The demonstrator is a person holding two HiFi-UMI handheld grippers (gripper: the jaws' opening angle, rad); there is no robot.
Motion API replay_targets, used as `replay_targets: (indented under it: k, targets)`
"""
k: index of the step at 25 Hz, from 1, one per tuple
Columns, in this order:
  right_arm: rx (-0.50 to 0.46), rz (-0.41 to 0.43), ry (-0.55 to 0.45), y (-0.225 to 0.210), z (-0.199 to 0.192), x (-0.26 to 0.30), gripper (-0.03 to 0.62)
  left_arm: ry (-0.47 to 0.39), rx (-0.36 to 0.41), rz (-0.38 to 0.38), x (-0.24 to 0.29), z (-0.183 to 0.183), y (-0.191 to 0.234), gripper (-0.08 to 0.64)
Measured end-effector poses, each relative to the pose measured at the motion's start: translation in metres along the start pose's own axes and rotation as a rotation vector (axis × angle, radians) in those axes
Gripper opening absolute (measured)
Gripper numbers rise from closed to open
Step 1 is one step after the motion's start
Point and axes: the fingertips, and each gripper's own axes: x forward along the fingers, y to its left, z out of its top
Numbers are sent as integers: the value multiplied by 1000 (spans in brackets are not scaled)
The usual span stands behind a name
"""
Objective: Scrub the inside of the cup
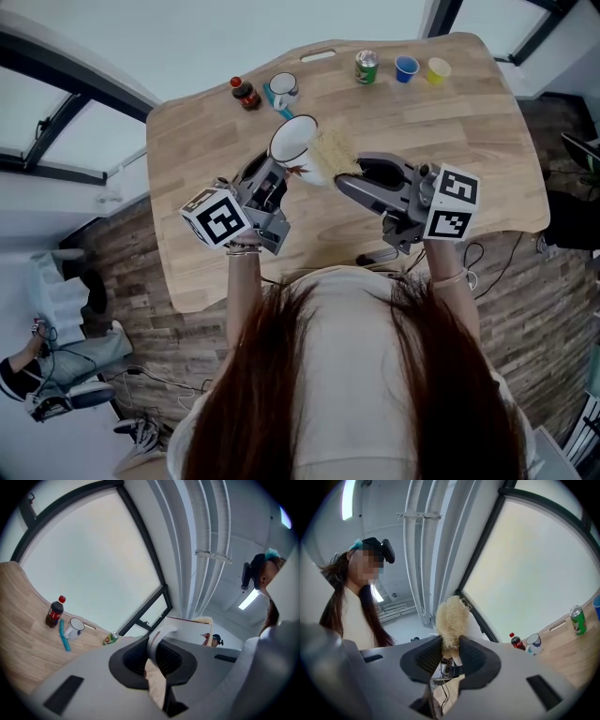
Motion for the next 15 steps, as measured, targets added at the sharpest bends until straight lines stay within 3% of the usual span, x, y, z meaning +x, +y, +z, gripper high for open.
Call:
replay_targets:
  k: [15]
  targets:
    - [74, 132, 11, 16, 2, -4, 110, 19, 51, -139, -7, 4, -22, 24]
